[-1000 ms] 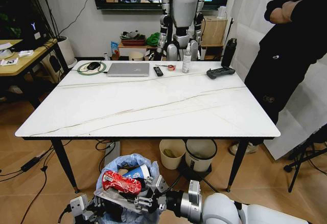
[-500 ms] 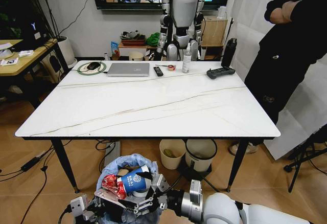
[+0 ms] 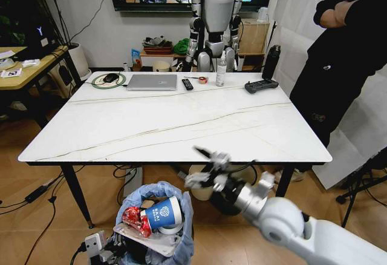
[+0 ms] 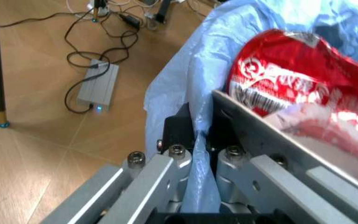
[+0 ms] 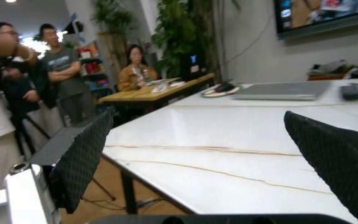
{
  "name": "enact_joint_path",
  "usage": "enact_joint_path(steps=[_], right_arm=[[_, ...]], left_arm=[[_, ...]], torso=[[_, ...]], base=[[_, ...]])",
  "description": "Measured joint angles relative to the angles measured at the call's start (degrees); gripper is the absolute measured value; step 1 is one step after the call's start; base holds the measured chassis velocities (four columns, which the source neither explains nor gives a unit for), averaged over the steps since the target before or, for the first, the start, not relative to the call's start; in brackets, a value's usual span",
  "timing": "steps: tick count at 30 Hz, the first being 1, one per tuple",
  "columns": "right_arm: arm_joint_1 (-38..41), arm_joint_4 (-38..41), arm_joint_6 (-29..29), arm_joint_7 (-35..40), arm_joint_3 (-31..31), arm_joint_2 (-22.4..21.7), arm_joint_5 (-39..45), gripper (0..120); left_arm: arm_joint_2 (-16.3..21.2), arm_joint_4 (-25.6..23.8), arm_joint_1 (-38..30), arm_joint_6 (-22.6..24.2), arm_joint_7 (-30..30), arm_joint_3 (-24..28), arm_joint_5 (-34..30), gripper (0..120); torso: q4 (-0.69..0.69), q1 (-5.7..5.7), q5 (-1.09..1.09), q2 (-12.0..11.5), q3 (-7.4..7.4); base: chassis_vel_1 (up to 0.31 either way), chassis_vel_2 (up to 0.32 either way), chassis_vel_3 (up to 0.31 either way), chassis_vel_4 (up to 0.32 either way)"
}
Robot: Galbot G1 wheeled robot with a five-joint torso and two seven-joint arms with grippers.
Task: Pick up the trash bin and place the trash from the table into it.
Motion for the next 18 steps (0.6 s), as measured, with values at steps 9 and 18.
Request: enact_joint_path(steps=[9,18], right_arm=[[-21.99,-7.49,3.95,-8.67,25.21,7.72,-7.01,100],[-33.64,-11.47,8.78,-11.12,37.35,19.32,-15.26,100]], left_arm=[[4.13,2.84,-2.39,-0.51,0.81,0.5,0.14,0],[8.41,6.27,-4.88,-0.63,1.2,1.53,-0.84,0]], torso=[[-0.02,0.0,0.0,0.0,0.0],[-0.03,0.0,-0.01,0.0,0.0]], base=[[0.0,0.0,0.0,0.0],[0.0,0.0,0.0,0.0]])
